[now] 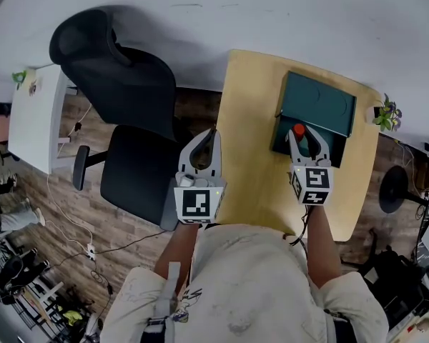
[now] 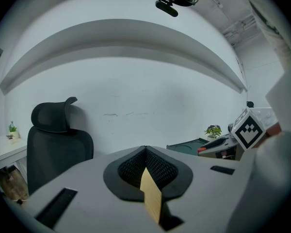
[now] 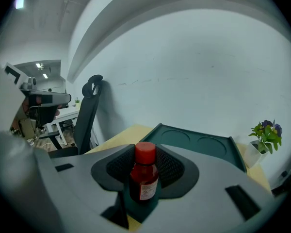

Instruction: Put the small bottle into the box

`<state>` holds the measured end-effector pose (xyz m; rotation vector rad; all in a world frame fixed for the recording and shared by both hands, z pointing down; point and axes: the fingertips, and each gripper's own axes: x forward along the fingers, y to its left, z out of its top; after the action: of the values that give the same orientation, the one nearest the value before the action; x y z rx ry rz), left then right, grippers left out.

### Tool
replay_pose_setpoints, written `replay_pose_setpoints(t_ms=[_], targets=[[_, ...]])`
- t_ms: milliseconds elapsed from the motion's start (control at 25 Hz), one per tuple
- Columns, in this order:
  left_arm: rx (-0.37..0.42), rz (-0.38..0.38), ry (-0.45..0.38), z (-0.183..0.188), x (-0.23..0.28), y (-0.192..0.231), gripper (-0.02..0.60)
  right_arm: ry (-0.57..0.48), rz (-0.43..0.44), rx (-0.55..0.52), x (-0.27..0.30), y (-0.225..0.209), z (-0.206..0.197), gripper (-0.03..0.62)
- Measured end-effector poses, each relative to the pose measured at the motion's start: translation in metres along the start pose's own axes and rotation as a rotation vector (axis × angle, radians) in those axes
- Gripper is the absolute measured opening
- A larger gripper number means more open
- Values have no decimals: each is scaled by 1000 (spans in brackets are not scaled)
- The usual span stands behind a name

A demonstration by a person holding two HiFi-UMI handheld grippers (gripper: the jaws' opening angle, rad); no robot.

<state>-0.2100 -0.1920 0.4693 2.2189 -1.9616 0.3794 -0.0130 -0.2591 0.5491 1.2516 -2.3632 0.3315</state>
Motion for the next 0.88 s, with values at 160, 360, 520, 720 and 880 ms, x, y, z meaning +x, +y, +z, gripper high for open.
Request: replay_pose_setpoints(t_ms=[160,360,520,720,880], targets=[[-8,2,2,-3,3,2,8,11,1,-9,9,0,-1,146],[0,-5,-11,-3,9,2,8,28,2,-24,19,0,-6,146],[-9,-10,-8,-3,11,1,8,33,-2,-20,21,0,-9,146],[-20,-16,0,-5,13,0,8,31,-5,-21,23,1,-8,147],[-8,-26,3,-6,13,-4,8,29,-4,-33,19,3,-10,147]])
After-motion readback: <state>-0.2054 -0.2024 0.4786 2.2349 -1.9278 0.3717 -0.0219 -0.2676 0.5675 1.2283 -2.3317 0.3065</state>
